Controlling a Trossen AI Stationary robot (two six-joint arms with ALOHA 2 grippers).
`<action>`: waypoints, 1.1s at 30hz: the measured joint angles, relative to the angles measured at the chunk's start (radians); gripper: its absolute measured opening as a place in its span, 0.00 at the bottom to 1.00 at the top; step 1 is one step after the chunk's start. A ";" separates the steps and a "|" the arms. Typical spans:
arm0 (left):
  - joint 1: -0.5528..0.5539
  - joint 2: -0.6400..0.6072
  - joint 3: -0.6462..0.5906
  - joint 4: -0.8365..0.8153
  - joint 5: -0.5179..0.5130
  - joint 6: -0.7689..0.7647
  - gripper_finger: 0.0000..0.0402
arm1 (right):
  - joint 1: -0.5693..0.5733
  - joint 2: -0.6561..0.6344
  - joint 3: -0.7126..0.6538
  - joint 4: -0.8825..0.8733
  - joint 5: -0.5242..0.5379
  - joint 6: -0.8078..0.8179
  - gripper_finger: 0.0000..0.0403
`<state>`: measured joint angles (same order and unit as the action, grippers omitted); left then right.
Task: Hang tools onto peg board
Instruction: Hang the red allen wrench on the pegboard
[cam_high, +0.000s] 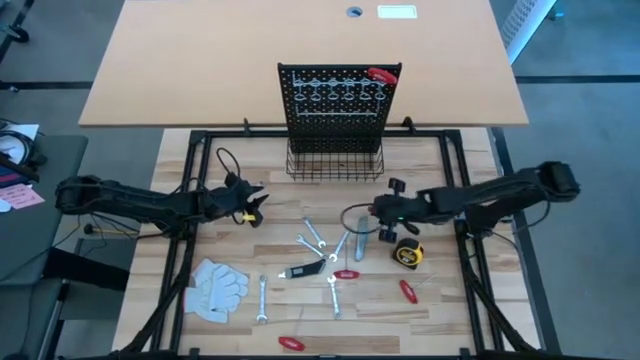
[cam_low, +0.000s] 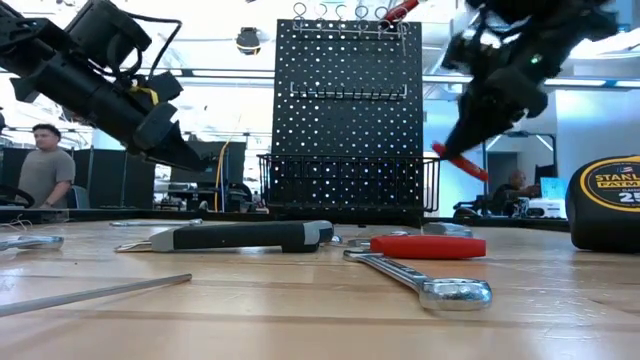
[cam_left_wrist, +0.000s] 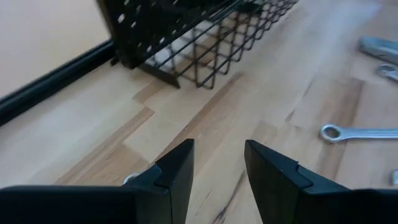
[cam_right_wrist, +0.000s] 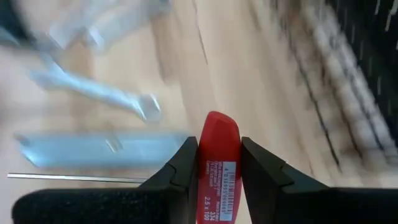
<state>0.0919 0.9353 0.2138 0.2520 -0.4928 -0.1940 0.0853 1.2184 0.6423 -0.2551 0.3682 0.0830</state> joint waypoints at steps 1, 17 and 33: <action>-0.010 0.000 0.000 0.014 -0.001 0.014 0.34 | 0.004 -0.027 -0.045 0.092 -0.001 -0.028 0.23; -0.163 0.308 0.029 0.747 0.226 0.377 0.34 | -0.014 0.053 -0.308 1.342 -0.424 -0.301 0.23; -0.163 0.800 0.451 0.832 0.400 0.488 0.43 | -0.006 0.280 -0.128 1.438 -0.631 -0.320 0.23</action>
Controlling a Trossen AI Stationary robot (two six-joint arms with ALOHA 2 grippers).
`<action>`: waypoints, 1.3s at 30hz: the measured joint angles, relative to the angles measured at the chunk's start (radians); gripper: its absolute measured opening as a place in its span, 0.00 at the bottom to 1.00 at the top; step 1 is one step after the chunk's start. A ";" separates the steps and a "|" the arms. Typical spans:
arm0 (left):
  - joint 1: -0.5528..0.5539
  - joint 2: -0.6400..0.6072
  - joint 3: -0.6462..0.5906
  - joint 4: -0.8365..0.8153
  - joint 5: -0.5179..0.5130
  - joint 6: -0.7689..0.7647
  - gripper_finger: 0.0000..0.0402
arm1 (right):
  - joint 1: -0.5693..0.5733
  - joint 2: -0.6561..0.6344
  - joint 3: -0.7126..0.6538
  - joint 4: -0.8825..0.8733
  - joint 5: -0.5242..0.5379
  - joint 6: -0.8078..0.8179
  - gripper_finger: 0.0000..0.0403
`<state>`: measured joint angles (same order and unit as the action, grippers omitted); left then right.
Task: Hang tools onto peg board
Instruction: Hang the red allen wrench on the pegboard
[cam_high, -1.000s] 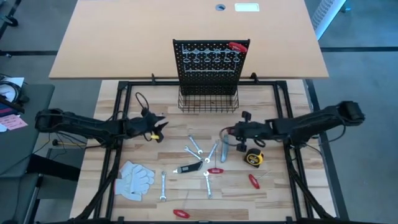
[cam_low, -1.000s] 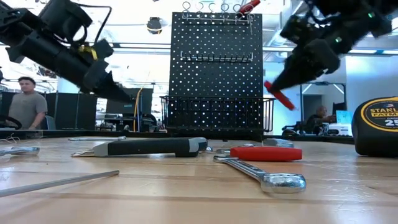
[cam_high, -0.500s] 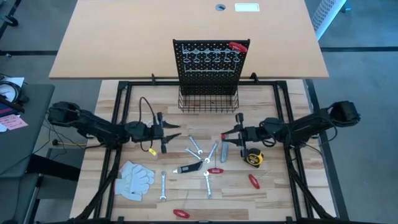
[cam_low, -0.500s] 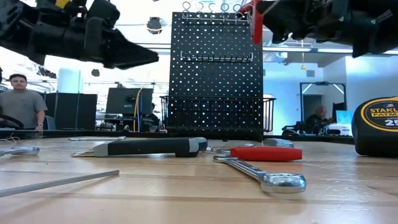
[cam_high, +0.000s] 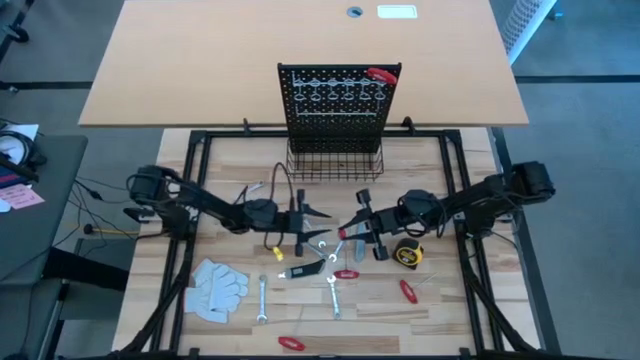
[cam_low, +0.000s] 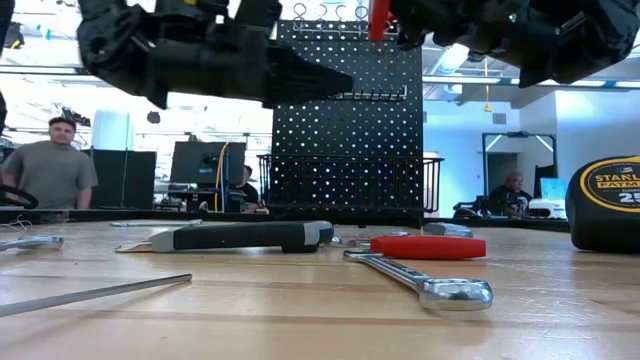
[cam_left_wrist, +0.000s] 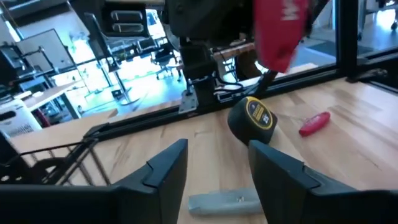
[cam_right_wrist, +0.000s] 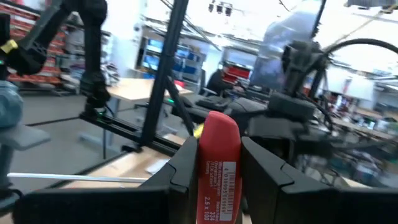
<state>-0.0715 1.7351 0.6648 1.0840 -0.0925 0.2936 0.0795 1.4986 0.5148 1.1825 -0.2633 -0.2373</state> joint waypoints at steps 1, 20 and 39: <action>0.000 0.015 0.018 -0.004 0.001 -0.008 0.44 | 0.003 0.005 0.002 0.003 -0.004 0.000 0.23; -0.041 0.053 0.121 -0.016 0.069 -0.090 0.49 | -0.011 0.013 0.004 -0.031 0.033 -0.007 0.23; -0.041 0.053 0.122 -0.006 0.058 -0.119 0.22 | -0.013 0.012 0.004 -0.106 0.059 -0.003 0.23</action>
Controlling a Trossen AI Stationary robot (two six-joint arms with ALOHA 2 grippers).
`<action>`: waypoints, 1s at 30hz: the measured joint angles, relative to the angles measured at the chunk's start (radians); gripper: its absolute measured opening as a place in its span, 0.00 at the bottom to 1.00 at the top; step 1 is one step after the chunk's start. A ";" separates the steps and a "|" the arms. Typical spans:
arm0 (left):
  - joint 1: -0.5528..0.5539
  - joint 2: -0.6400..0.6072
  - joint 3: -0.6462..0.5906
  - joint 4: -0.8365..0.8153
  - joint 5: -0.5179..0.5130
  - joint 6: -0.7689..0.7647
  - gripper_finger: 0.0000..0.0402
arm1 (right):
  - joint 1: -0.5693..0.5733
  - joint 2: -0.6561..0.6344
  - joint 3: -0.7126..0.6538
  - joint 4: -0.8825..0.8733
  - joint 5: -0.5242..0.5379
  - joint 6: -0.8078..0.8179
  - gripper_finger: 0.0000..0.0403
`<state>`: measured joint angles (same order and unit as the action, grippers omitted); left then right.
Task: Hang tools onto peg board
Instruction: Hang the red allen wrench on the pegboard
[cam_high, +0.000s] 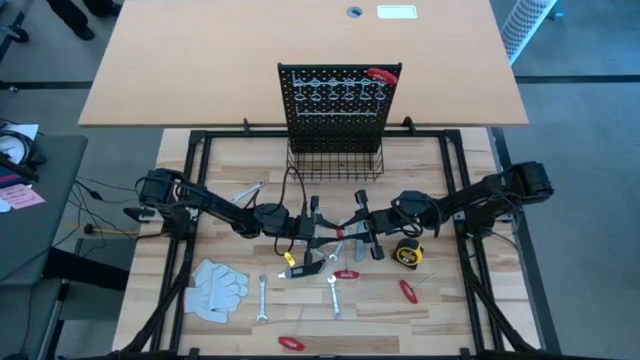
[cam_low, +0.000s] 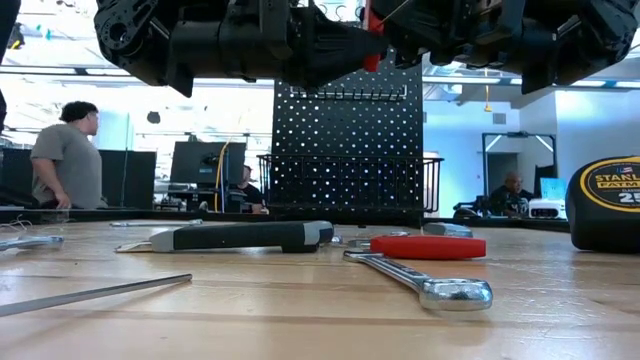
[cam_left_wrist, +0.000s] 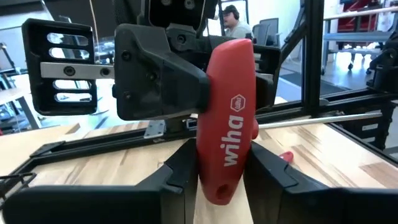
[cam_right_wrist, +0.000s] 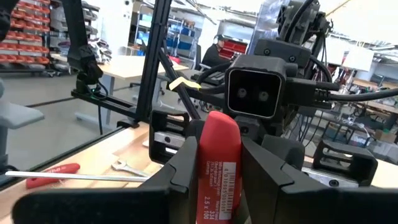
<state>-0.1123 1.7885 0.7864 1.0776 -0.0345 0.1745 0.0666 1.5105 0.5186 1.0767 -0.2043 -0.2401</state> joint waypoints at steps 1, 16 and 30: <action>0.000 0.000 0.000 -0.003 0.000 0.000 0.22 | 0.000 0.000 0.000 -0.003 0.000 0.000 0.23; 0.000 -0.053 0.000 -0.276 -0.199 0.008 0.22 | -0.045 -0.024 0.000 -0.251 0.125 0.036 0.47; 0.042 -0.164 0.212 -1.150 -0.410 -0.143 0.22 | 0.005 -0.131 0.304 -1.087 0.480 -0.237 0.68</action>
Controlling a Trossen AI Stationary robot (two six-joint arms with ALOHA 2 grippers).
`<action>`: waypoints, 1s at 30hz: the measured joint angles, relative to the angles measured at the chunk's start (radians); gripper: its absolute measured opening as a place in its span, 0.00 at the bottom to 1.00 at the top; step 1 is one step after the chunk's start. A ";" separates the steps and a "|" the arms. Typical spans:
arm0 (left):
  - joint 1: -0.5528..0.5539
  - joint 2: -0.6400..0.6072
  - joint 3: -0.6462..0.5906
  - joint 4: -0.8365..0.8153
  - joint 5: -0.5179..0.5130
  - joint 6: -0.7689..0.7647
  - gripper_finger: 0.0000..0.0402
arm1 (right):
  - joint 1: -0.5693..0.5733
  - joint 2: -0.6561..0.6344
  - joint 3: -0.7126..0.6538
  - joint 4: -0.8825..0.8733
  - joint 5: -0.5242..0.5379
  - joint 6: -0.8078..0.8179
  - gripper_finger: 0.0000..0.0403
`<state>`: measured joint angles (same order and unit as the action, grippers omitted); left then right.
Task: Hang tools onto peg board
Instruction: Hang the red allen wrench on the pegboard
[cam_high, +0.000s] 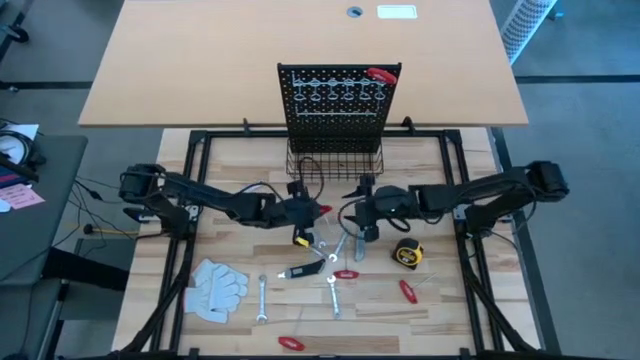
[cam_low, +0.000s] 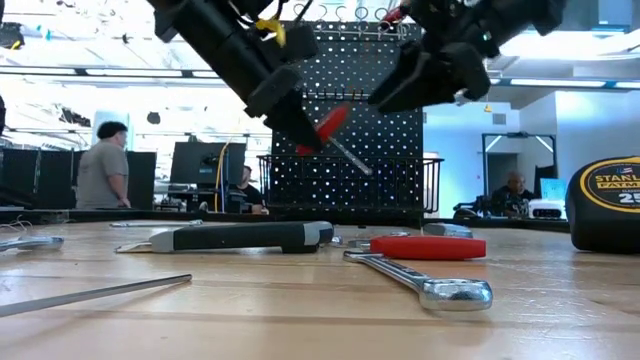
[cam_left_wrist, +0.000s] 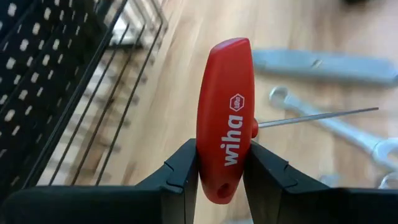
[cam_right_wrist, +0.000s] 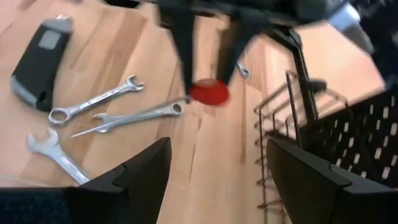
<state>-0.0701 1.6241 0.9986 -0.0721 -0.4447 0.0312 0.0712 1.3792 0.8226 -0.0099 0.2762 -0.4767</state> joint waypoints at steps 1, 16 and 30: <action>0.001 0.000 0.009 -0.023 -0.006 -0.015 0.22 | 0.007 0.015 0.018 -0.002 0.008 -0.031 0.68; 0.002 0.001 0.018 -0.052 -0.016 -0.044 0.23 | 0.046 0.283 0.227 0.007 0.180 -0.333 0.66; 0.002 0.002 0.018 -0.052 -0.009 -0.043 0.24 | 0.017 0.343 0.289 -0.090 0.182 -0.335 0.35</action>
<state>-0.0681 1.6257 1.0164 -0.1246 -0.4539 -0.0120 0.0883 1.7218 1.1118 -0.0994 0.4584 -0.8114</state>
